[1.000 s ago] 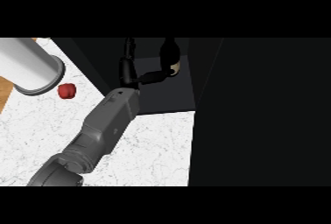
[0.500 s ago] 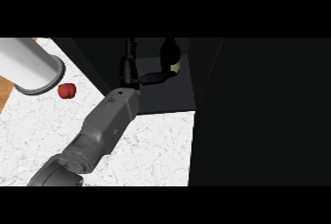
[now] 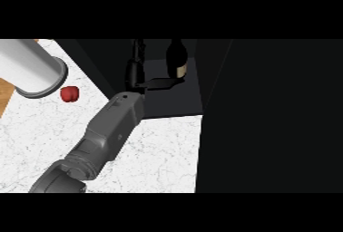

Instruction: Pick up the wine, place it into the cabinet and close the cabinet

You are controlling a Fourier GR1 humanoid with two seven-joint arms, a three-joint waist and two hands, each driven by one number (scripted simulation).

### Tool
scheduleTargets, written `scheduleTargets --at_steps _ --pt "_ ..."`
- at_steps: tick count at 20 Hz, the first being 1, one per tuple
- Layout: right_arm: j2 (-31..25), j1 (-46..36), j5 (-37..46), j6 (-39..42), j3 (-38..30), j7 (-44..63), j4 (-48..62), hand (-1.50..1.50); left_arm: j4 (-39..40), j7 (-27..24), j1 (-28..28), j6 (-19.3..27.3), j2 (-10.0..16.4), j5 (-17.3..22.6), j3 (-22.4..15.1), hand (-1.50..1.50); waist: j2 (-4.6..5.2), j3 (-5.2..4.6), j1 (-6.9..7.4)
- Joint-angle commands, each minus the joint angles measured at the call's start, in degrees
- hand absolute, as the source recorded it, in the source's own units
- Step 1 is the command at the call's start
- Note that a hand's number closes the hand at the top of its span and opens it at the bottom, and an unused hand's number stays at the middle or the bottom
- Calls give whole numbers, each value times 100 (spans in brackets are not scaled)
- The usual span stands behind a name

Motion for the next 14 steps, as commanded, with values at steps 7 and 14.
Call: scheduleTargets --at_steps 7,14 --pt "8 -132 -142 -144 56 380 -256 -150 -108 -144 353 -502 7 570 129 -150 -56 -13 74" --pt "66 -145 25 -260 92 69 21 -150 -390 -130 691 -710 7 969 -402 -150 -105 -6 169"
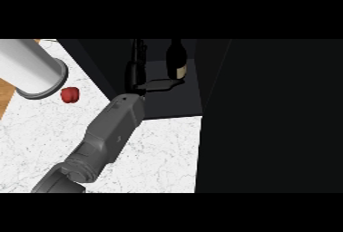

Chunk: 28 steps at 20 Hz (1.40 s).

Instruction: Pick up the wine, place it into the cabinet and close the cabinet

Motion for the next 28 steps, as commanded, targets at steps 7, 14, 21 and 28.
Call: scheduleTargets --at_steps 7,14,21,28 --pt "-66 150 -138 -36 -33 134 -369 -150 -1099 91 1195 178 14 1059 -1242 -150 -57 0 88" --pt "-130 240 -87 -183 -141 433 -602 -150 -3407 586 2377 1712 14 1553 -2985 -150 -123 5 374" --pt "-164 392 -96 -120 -335 114 -605 -150 -5432 971 3346 2760 74 968 -3806 -150 -105 8 492" --pt "-192 15 78 -349 -157 584 -768 -150 -6585 908 4383 3021 34 471 -4069 -150 -79 2 453"
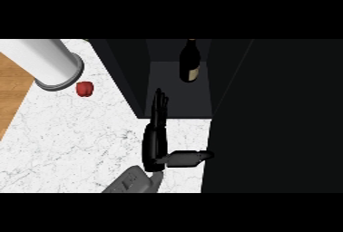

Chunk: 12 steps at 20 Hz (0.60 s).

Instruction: Pick up the wine, place it into the cabinet and close the cabinet

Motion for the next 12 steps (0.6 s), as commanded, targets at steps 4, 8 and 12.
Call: scheduleTargets --at_steps 4,8,12 --pt "-75 106 -347 47 -262 21 -350 -150 -2008 642 1103 862 761 -570 -466 -150 0 2 29" --pt "-104 -73 -378 -57 -181 415 -479 -150 -2810 852 1554 1077 876 -867 -673 -150 2 -1 22" --pt "-299 218 -949 230 -356 516 -844 -150 -3242 822 1889 589 1187 -813 -516 -150 5 0 -20"
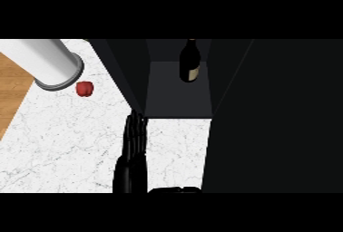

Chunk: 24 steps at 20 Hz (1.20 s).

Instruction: Pick up the wine, place it into the cabinet and close the cabinet

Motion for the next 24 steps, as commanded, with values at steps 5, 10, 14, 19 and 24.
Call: scheduleTargets --at_steps 5,10,14,19,24 --pt "-4 41 -713 85 184 539 -479 150 -1158 43 828 -547 897 -155 -89 -150 5 -1 -3" --pt "-4 460 -483 323 747 725 -811 150 -1803 86 1313 -1098 1712 64 90 -150 -5 -5 -20" --pt "-178 475 -687 674 359 265 -566 150 -2116 16 1700 -1496 2125 222 444 -150 7 -1 -6" --pt "65 619 -1263 624 834 747 -306 150 -2493 260 1799 -1433 2338 313 675 -150 10 1 10" --pt "251 1192 -996 484 1576 1048 -820 150 -2563 -167 2320 -1781 2446 491 1072 -150 -8 -3 -4"
